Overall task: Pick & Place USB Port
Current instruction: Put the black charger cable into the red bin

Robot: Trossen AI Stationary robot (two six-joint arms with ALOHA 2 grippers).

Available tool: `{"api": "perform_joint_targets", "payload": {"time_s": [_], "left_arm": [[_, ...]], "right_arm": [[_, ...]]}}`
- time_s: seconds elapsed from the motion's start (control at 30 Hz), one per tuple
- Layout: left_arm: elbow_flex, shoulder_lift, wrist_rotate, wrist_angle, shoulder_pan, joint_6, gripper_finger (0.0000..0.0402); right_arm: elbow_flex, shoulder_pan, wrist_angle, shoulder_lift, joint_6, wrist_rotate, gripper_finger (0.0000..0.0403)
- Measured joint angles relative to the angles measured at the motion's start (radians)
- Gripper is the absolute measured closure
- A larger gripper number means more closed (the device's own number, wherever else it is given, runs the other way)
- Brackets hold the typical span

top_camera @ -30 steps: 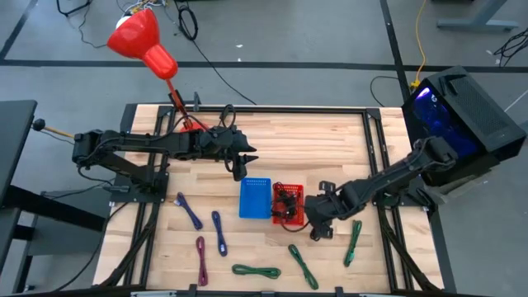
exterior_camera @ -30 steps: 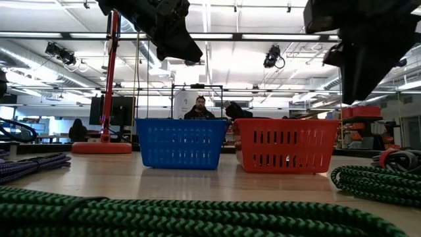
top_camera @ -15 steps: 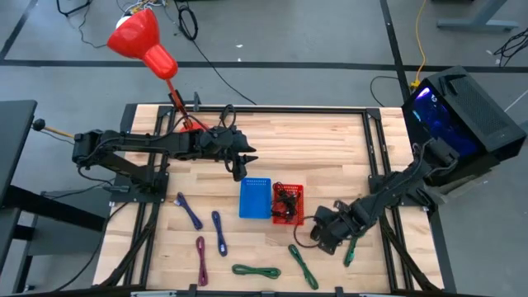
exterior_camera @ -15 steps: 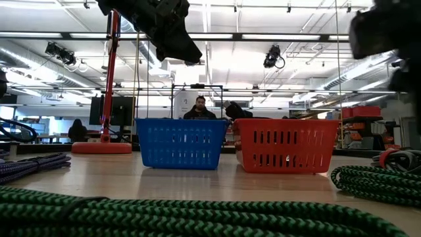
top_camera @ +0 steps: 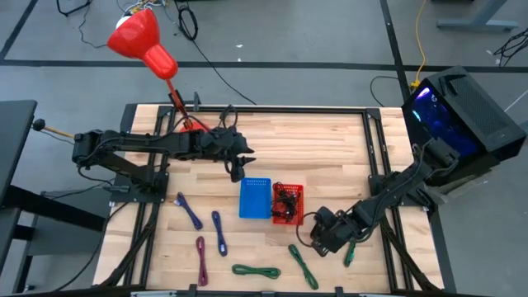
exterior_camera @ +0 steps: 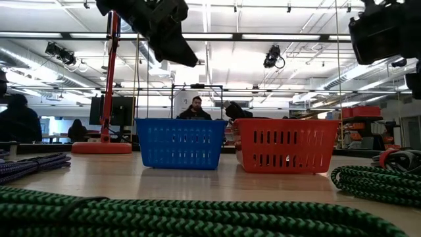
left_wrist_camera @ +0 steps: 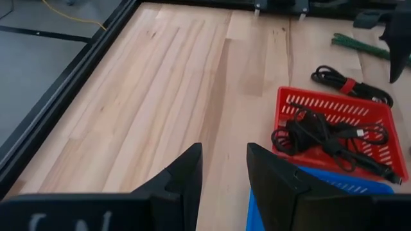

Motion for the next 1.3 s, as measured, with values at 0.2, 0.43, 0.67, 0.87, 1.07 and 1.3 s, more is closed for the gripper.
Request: {"api": "perform_joint_targets", "payload": {"time_s": [0.2,0.43,0.67,0.87,1.07,1.3], "left_arm": [[0.000,0.000,0.000,-0.056,0.000,0.002,0.0275],[0.000,0.000,0.033,-0.127,0.000,-0.009,0.0275],[0.000,0.000,0.063,-0.159,-0.001,-0.028,0.0275],[0.000,0.000,0.064,-0.165,-0.001,-0.029,0.0275],[0.000,0.000,0.064,-0.170,-0.001,-0.029,0.0275],[0.000,0.000,0.064,-0.171,0.000,-0.028,0.0275]], "right_arm": [[0.000,0.003,0.000,0.017,0.104,0.002,0.0237],[0.000,0.019,0.010,0.077,0.188,-0.007,0.0236],[0.000,0.016,0.022,0.102,0.223,0.018,0.0236],[0.000,0.016,0.012,0.105,0.271,0.086,0.0236],[0.000,0.014,-0.001,0.146,0.278,0.078,0.0245],[0.005,0.016,0.002,0.196,0.276,0.118,0.0257]]}}
